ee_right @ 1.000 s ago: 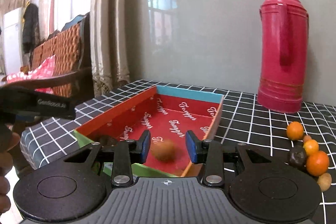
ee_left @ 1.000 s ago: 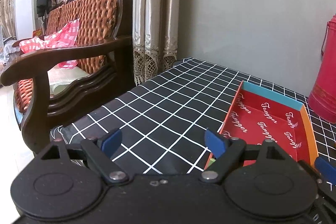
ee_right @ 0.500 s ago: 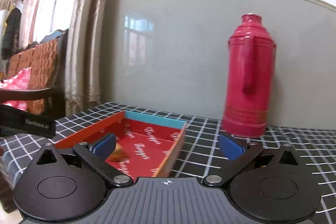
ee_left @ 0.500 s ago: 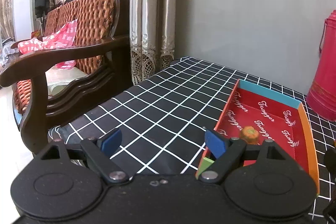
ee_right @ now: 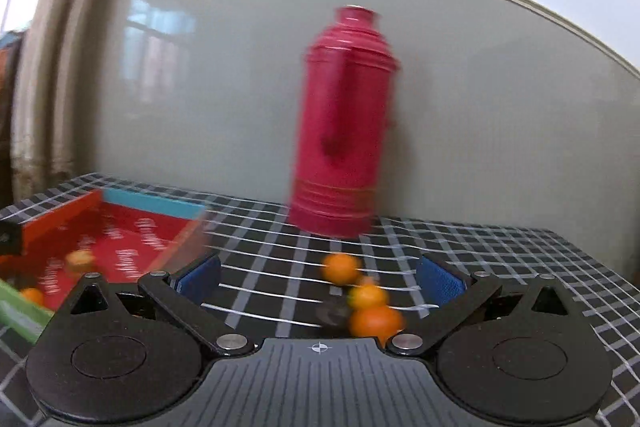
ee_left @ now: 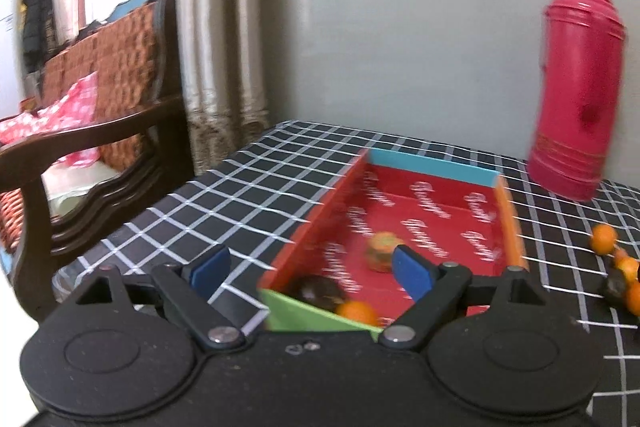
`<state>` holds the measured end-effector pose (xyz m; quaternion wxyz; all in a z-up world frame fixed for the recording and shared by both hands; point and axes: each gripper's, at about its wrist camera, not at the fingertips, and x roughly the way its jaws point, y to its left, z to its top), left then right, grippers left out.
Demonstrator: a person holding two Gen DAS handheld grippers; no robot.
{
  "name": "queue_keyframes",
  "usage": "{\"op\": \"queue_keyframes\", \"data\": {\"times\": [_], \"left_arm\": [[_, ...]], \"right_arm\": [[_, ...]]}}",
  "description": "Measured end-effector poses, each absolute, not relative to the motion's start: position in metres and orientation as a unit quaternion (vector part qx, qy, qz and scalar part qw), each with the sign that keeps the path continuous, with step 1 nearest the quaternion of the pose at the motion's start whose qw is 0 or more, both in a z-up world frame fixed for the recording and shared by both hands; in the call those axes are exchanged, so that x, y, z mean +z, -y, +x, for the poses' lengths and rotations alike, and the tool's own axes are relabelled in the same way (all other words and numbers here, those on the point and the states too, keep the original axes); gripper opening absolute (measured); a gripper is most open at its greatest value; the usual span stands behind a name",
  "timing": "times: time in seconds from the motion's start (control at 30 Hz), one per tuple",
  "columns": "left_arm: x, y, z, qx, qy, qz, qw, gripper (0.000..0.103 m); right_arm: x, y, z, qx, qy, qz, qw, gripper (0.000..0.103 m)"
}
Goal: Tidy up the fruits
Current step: 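Move the left gripper to the pale round fruit and close on it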
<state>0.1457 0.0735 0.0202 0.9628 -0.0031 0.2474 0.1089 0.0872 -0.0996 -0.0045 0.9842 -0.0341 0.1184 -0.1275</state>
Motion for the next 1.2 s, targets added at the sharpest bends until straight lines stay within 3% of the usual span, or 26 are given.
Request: {"op": "queue_keyframes", "data": {"times": [0.6, 1.2], "left_arm": [[-0.009, 0.071, 0.127, -0.045, -0.243, 0.076, 0.966, 0.082], [-0.036, 0.168, 0.116, -0.116, -0.228, 0.113, 0.96, 0.073]], "right_arm": [[0.0, 0.206, 0.038, -0.35, -0.114, -0.003, 0.93, 0.103], [-0.001, 0.274, 0.001, -0.375, -0.122, 0.039, 0.918, 0.103]]}}
